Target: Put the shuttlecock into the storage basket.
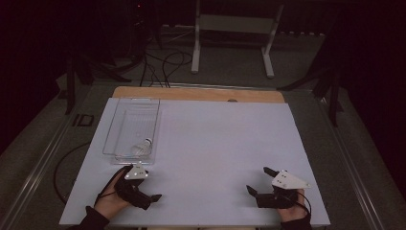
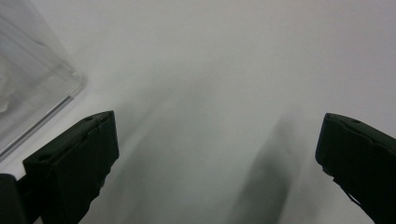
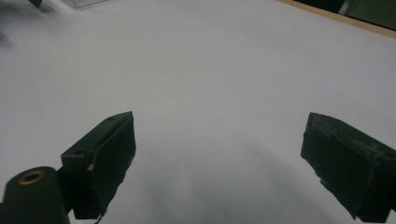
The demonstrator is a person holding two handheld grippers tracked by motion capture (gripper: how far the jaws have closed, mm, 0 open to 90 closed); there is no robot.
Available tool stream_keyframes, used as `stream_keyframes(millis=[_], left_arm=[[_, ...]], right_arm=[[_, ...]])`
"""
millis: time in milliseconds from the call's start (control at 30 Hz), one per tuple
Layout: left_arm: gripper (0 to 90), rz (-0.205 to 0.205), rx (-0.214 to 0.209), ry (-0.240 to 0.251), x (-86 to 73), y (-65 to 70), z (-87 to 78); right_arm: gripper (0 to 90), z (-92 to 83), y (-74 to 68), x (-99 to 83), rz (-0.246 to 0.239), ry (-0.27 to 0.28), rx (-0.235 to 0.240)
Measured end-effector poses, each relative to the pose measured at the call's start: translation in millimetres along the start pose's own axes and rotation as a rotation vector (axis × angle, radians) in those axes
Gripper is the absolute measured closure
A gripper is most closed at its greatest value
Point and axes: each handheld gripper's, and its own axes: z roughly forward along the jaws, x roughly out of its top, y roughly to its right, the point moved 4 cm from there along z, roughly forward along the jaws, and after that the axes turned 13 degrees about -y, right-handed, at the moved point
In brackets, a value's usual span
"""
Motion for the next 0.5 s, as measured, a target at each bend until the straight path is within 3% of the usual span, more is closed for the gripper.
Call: stream_keyframes(millis=[167, 500], left_arm=[[0.1, -0.026, 0.023, 0.034, -3.0, -1.6, -4.7], [0.1, -0.092, 0.011, 0.053, -9.3, -9.9, -1.7]], right_arm=[[10.2, 0.0, -0.4, 0.2, -0.004, 0.001, 0.001], [10.2, -0.3, -0.3, -0.3, -0.003, -0.002, 0.001]])
